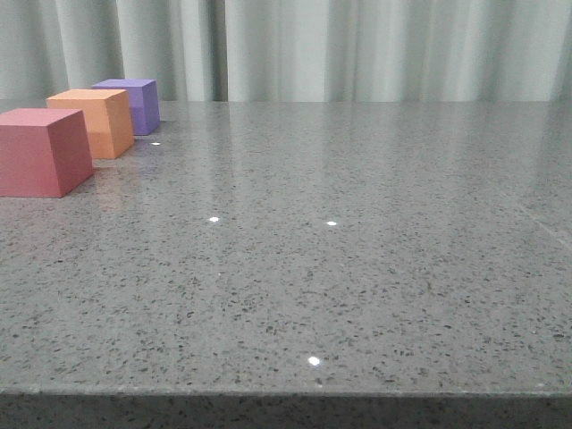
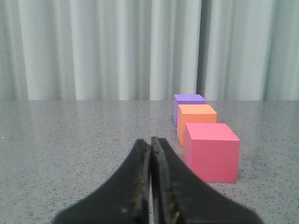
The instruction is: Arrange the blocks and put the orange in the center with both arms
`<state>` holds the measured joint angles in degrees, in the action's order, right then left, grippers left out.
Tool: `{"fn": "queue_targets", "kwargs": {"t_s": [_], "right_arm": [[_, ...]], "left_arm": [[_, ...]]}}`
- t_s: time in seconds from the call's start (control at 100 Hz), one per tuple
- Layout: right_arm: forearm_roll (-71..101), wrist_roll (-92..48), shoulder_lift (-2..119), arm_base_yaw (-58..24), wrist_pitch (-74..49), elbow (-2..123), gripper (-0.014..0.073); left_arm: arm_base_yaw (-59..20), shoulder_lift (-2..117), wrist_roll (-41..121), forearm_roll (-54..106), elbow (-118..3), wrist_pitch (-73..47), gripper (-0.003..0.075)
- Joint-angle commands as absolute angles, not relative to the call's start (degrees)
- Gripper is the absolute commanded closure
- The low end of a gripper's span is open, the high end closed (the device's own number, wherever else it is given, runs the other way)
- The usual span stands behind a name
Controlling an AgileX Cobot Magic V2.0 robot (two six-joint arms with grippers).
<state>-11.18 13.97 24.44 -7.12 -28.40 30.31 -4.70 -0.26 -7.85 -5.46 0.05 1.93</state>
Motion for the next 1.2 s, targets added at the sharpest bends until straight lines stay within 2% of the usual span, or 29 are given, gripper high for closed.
{"fn": "queue_targets", "kwargs": {"t_s": [0.0,0.27,0.43,0.73,1.19], "right_arm": [[-13.11,13.78,24.3,-6.67,-23.72,31.89,0.066],[-12.0,12.78,17.06,-6.67,-14.13,26.32,0.066],[-9.14,12.19,10.7,-6.54,-14.0,21.47,0.066],[0.0,2.88,-1.98,-3.51,-12.76,12.54,0.066],[-0.69,2.93,-1.82,-3.34,9.07,-0.52,0.066]], "left_arm": [[-4.69,-2.07,-7.91,-5.41,2.61,6.53,0.0739],[-4.69,-2.07,-7.91,-5.41,2.61,6.53,0.0739],[-4.69,-2.07,-7.91,-5.41,2.61,6.53,0.0739],[-4.69,-2.07,-7.91,-5.41,2.61,6.53,0.0739],[-4.69,-2.07,-7.91,-5.41,2.61,6.53,0.0739]]}}
